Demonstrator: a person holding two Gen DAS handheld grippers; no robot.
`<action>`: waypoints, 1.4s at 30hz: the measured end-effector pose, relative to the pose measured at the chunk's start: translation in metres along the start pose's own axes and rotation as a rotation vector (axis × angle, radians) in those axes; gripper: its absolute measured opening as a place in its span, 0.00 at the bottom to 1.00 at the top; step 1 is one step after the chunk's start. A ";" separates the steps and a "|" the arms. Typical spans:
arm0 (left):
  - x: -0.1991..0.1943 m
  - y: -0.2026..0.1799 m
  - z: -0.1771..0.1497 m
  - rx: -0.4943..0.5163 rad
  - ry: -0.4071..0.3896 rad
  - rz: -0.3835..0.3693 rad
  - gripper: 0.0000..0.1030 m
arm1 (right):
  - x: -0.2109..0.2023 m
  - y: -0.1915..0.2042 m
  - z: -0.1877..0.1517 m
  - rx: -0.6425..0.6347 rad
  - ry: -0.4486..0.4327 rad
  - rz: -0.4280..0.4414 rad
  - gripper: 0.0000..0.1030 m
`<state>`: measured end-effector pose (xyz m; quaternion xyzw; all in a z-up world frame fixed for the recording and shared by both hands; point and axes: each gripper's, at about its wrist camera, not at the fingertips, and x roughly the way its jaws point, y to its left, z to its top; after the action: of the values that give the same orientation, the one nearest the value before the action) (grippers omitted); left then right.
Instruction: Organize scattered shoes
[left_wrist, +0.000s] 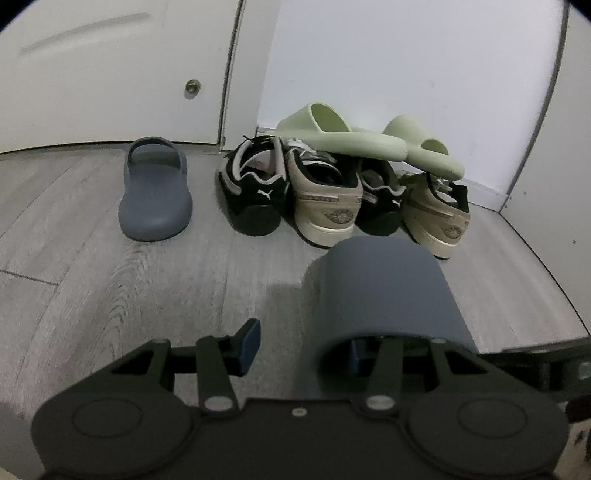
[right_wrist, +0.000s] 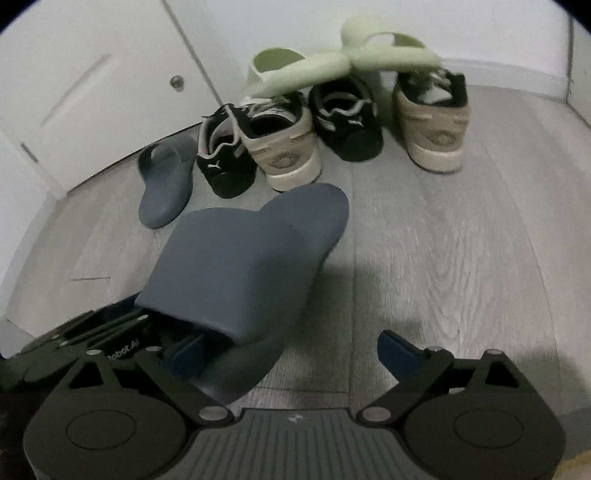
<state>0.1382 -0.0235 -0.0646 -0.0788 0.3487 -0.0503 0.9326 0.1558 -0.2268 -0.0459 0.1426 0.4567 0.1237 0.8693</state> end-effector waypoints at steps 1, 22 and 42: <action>0.000 -0.001 0.000 0.010 0.000 -0.004 0.46 | 0.000 0.001 0.000 -0.006 -0.007 -0.006 0.89; -0.018 -0.016 -0.008 0.215 0.164 -0.197 0.67 | 0.032 0.005 -0.005 -0.067 0.088 -0.106 0.86; -0.009 0.010 -0.001 0.044 0.174 -0.111 0.58 | 0.029 0.004 -0.004 -0.068 0.238 0.058 0.87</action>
<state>0.1310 -0.0129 -0.0617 -0.0729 0.4221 -0.1159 0.8962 0.1679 -0.2125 -0.0687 0.1105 0.5477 0.1805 0.8095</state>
